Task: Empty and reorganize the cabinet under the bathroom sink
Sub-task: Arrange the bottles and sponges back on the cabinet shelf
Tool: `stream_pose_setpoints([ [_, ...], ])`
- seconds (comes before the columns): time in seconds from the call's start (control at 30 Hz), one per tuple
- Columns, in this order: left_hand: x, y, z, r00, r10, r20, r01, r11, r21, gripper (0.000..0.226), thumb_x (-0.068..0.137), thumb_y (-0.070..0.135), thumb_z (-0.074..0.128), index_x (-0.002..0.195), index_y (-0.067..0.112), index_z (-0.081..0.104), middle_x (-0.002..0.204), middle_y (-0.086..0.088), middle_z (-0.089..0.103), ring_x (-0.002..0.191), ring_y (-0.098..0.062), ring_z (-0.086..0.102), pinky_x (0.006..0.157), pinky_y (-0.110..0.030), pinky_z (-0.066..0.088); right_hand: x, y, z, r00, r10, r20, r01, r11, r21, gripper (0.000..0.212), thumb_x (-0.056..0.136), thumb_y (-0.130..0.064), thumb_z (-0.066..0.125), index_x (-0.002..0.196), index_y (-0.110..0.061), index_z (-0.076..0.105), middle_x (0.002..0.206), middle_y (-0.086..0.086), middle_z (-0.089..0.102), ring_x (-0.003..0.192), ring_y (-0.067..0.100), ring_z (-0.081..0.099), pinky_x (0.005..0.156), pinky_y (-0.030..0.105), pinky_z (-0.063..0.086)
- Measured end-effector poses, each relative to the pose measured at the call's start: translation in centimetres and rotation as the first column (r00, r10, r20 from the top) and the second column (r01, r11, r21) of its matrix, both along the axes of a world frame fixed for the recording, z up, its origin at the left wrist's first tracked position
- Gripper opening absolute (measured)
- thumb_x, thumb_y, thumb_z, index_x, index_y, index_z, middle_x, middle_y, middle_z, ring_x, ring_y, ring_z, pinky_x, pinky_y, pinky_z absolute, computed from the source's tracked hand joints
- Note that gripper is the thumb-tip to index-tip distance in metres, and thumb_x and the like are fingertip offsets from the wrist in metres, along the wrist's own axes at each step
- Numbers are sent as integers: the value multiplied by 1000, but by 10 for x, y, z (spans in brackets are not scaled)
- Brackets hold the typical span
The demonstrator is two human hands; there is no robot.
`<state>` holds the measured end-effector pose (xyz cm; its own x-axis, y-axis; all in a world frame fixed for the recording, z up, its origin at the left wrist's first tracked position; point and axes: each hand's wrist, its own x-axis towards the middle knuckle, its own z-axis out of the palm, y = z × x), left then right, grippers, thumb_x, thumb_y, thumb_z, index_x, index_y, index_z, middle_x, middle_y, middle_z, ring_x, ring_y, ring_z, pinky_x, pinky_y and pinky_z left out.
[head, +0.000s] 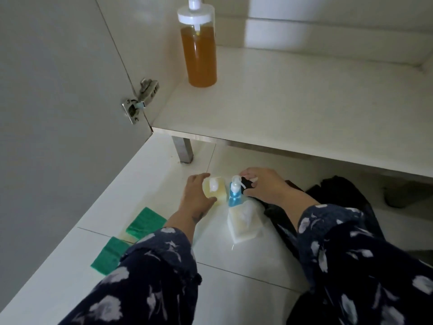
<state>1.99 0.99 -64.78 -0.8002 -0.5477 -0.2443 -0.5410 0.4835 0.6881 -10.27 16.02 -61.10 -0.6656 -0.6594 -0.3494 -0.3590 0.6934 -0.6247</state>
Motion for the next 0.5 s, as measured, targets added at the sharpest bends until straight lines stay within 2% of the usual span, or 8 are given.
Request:
stream_pose_setpoints([
  [0.1,-3,-2,-16,1000,-5,24,4,1000,26,73,78,10,75,141,18,41,145,-4,37,130,-20,39,103,-23,29,-10,0,-22,997,-3,81,6,1000,-28,58,77,-10,76,131,-21,56,132,-3,57,115,18,56,100,29,46],
  [0.23,-13,-5,-37,999,-14,38,13,1000,24,76,76,14,78,142,19,40,147,-1,38,136,-19,32,112,-29,25,-27,-6,-54,989,16,149,-11,999,-30,68,70,-16,84,131,-22,55,133,-4,58,114,15,59,100,30,47],
  [0.33,-18,-13,-53,1000,16,13,-16,999,28,79,73,12,80,142,21,43,147,1,37,134,-17,36,107,-23,25,-35,-8,-77,987,26,156,-18,999,-48,75,66,-20,87,133,-18,54,130,-4,60,113,13,60,98,26,46],
  [0.4,-20,-18,-62,1000,13,1,-13,1000,19,80,71,12,82,140,23,44,144,0,40,132,-18,40,105,-21,27,-35,-7,-91,988,23,150,-9,995,-95,75,63,-21,88,130,-20,56,128,-4,61,116,14,58,99,28,45],
  [0.47,-22,-22,-70,1000,4,-7,-4,1000,27,82,68,11,83,139,25,45,140,-1,45,127,-20,43,101,-20,28,-34,-6,-103,985,-23,169,50,986,-157,73,60,-20,89,126,-24,58,123,-4,63,115,13,58,102,32,45],
  [0.5,-22,-23,-72,1000,5,-12,-4,999,36,82,68,10,83,139,26,46,138,-1,47,125,-20,45,99,-20,29,-33,-5,-107,981,-44,188,80,979,-185,70,61,-17,89,124,-25,59,120,-6,64,112,11,59,100,30,46],
])
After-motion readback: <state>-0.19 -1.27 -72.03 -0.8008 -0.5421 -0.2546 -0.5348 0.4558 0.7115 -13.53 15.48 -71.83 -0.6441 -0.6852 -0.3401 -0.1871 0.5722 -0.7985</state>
